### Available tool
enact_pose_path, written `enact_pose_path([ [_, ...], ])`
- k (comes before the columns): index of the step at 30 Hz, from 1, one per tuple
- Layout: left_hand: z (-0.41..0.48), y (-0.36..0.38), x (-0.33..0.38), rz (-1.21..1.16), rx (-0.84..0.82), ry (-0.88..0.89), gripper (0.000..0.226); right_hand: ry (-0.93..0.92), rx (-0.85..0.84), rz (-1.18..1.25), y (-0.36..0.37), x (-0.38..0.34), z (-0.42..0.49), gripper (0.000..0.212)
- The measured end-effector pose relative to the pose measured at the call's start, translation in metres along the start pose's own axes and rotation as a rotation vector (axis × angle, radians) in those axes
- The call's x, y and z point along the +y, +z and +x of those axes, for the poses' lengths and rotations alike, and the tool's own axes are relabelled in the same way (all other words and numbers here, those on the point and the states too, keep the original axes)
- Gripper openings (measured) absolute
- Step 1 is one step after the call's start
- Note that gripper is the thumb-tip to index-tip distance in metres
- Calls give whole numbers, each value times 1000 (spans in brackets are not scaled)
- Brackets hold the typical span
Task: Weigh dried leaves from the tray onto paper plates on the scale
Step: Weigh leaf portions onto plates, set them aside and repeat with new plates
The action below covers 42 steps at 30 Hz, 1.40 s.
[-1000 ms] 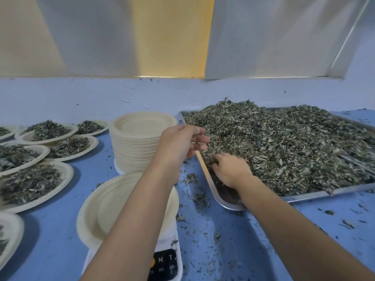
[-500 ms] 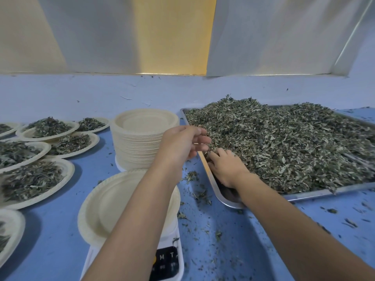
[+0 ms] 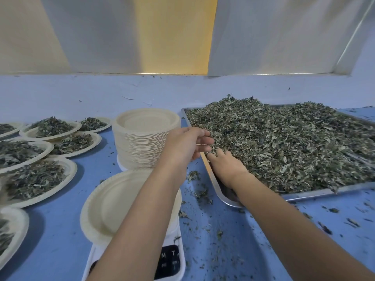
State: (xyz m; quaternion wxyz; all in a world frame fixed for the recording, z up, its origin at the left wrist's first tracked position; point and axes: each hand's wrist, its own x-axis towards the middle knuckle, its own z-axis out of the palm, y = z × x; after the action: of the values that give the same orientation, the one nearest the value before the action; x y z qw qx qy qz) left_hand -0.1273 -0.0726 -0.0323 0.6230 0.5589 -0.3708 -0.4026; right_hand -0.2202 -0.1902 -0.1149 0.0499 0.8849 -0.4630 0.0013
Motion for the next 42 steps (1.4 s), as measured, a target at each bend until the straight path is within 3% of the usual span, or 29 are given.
enact_pose_path([
  [3, 1, 4, -3, -2, 39, -46, 19, 19, 59, 96, 2, 3, 1, 32],
  [6, 4, 10, -8, -27, 87, -92, 17, 62, 204, 290, 2, 11, 4, 19],
  [12, 20, 32, -26, -93, 115, -215, 22, 297, 468, 1095, -11, 23, 2, 26],
  [16, 25, 48, -34, -210, 68, -347, 43, 470, 432, 1537, -17, 30, 2, 25],
  [21, 21, 53, -37, -345, 19, -376, 26, 586, 340, 1947, -26, 34, -4, 29],
  [26, 18, 47, -32, -457, 13, -383, 31, 486, 329, 2182, -44, 27, -12, 27],
  [31, 13, 33, -19, -570, 21, -333, 29, 271, 283, 2291, -73, -4, -26, 24],
  [36, 4, -1, -2, -649, 23, -242, 32, 123, 183, 2323, -98, -46, -36, 26],
  [42, -9, -66, 5, -526, 224, -54, 43, 8, 154, 2161, -105, -96, -39, 18],
])
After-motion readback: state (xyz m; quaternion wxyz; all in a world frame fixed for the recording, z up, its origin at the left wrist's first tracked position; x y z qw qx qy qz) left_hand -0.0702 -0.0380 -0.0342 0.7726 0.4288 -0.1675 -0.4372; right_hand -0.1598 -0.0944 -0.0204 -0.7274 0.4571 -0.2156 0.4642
